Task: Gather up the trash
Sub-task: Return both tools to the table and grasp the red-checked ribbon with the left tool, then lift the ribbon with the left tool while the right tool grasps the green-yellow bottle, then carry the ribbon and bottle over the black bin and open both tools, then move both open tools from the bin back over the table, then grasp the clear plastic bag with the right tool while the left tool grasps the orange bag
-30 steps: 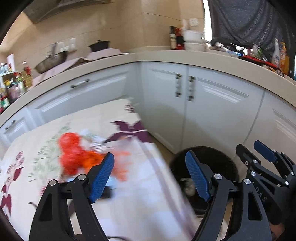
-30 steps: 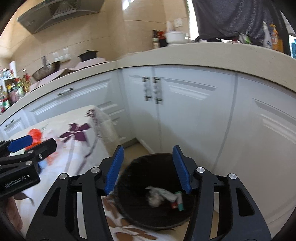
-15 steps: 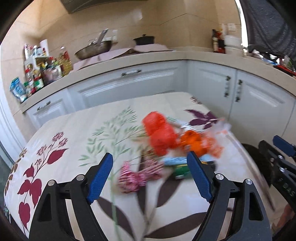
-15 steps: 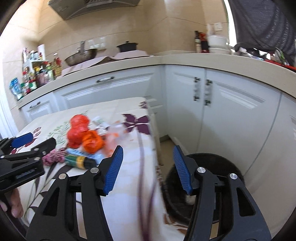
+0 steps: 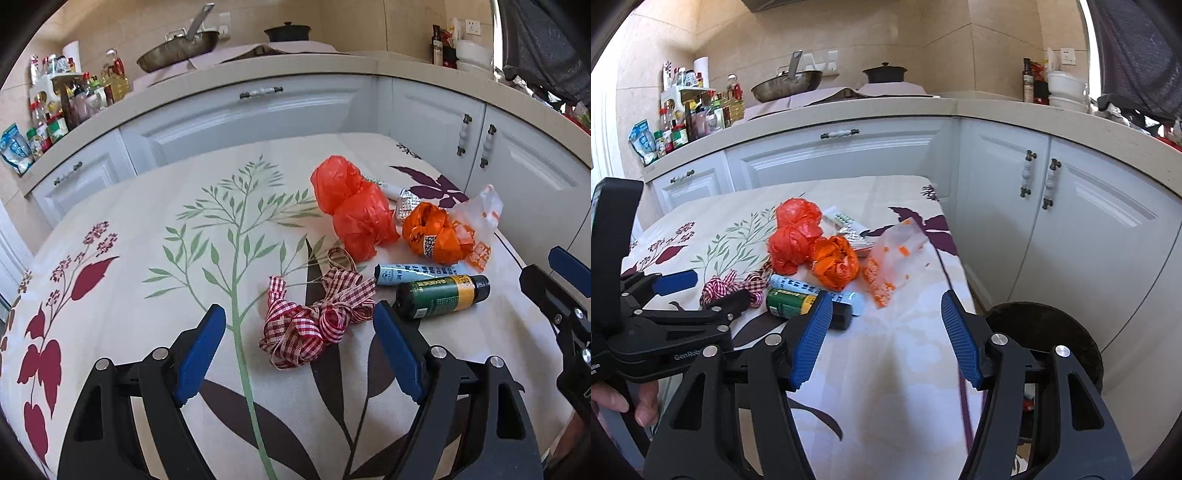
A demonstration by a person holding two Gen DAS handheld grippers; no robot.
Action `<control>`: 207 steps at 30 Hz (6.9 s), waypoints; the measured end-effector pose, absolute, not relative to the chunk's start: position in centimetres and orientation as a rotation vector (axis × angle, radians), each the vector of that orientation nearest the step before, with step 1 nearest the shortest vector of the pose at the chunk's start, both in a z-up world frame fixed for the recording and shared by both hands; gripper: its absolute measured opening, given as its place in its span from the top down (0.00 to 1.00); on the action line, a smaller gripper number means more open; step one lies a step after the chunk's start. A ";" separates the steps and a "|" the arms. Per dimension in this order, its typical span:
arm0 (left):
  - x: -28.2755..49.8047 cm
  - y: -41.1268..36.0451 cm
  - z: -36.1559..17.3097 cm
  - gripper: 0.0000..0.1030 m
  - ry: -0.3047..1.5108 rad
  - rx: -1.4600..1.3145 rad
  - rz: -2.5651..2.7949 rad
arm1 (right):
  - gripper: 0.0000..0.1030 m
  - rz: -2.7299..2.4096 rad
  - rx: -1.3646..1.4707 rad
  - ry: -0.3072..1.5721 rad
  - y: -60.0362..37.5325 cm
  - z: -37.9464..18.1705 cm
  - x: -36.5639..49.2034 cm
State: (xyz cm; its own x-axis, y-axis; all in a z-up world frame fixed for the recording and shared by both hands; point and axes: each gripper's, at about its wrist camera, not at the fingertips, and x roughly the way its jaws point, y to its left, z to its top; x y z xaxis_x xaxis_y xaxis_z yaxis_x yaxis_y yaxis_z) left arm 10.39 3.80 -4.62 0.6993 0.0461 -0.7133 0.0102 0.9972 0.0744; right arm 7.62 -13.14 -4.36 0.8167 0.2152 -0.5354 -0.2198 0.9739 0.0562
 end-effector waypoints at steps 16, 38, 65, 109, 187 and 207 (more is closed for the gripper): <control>10.3 3.9 -5.2 0.76 0.828 0.095 -0.063 | 0.41 0.274 -0.028 0.599 -10.9 -4.7 8.2; 9.4 10.8 -4.1 0.77 0.805 -0.007 0.042 | 0.22 0.248 -0.078 0.752 -6.5 -6.1 10.8; 7.5 6.3 -3.3 0.77 0.774 0.037 -0.056 | 0.30 0.218 -0.076 0.673 -10.0 -5.1 8.1; 8.8 -16.5 -2.8 0.77 0.670 0.183 -0.353 | 0.30 -0.161 0.098 0.575 -33.1 -5.9 5.4; 11.8 -2.2 -1.0 0.40 0.666 0.034 0.020 | 0.29 0.053 0.040 0.565 -22.5 -3.4 11.6; 11.0 7.9 -2.2 0.38 0.698 -0.057 0.181 | 0.22 0.169 -0.044 0.666 -13.7 -3.4 16.1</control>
State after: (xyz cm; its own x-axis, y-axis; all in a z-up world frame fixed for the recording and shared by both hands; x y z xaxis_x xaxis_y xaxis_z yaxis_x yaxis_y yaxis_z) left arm 10.98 7.88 -2.21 0.7513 0.1463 -0.6435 -0.1847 0.9828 0.0078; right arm 16.09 -13.72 -3.44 0.7733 0.1419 -0.6180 -0.1702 0.9853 0.0133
